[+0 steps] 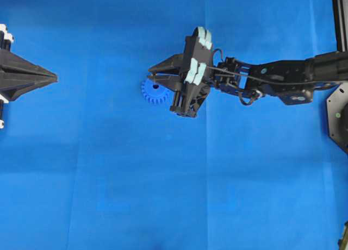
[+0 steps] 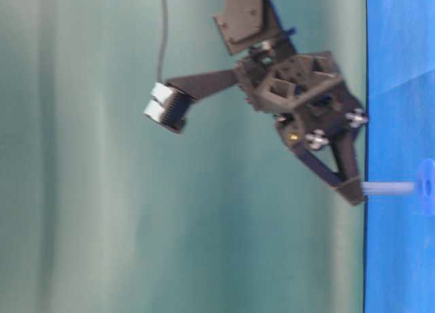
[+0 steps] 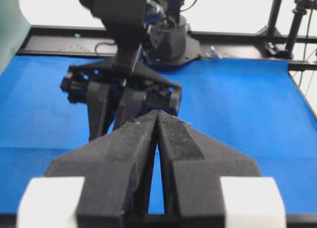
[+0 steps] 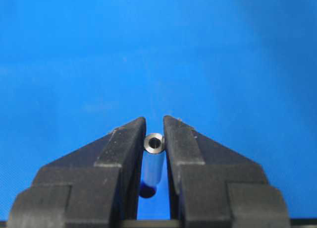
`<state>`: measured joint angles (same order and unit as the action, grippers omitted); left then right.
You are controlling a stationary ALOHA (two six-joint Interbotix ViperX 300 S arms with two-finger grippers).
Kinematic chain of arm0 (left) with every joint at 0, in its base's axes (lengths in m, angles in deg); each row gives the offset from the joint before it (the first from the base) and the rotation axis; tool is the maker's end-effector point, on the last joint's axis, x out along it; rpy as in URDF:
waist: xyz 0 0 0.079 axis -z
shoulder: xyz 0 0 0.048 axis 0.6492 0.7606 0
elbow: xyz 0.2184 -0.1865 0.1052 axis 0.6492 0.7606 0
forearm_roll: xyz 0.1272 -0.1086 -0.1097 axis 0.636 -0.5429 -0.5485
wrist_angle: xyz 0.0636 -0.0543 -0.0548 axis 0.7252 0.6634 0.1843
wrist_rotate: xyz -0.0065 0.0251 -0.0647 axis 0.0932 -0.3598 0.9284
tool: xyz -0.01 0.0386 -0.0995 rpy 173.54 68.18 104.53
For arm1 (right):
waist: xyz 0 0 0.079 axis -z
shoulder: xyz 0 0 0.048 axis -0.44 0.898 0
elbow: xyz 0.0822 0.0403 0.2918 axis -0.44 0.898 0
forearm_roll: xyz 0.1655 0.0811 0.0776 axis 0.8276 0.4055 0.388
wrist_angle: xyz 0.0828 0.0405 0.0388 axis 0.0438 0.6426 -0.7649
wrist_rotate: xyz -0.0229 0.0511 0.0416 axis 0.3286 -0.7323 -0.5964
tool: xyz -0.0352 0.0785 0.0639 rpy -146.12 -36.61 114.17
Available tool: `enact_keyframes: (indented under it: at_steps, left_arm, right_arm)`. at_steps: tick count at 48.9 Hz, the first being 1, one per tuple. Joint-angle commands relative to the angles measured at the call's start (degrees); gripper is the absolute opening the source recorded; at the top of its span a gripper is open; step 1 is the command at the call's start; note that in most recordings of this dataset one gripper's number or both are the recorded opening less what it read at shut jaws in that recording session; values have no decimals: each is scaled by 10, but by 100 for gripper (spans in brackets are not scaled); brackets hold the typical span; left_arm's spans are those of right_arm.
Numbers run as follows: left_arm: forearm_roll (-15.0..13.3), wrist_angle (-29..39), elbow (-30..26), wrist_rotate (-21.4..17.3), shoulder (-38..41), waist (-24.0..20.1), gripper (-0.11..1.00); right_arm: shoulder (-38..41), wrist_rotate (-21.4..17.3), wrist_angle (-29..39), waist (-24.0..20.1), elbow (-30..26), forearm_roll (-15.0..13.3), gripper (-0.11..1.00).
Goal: Insert the shaft placed at a random location into the center hole of the small gear at another random location.
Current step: 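Align the held shaft above the gear's center hole with the right gripper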
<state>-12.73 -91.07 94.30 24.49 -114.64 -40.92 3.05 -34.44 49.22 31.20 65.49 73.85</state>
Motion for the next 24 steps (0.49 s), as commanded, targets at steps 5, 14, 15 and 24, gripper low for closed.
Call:
enact_keyframes:
  at_steps: [5, 14, 15, 24]
  left_arm:
    - [2, -3, -4, 1, 2, -1, 0]
    - [2, -3, -4, 1, 2, -1, 0]
    - [2, -3, -4, 1, 2, -1, 0]
    - [2, -3, -4, 2, 2, -1, 0]
  right_arm:
    - [8, -1, -11, -2, -4, 16, 3]
    - [11, -1, -17, -2, -3, 18, 3]
    - [10, -2, -18, -2, -3, 18, 3]
    - [-12, 1, -14, -2, -2, 18, 3]
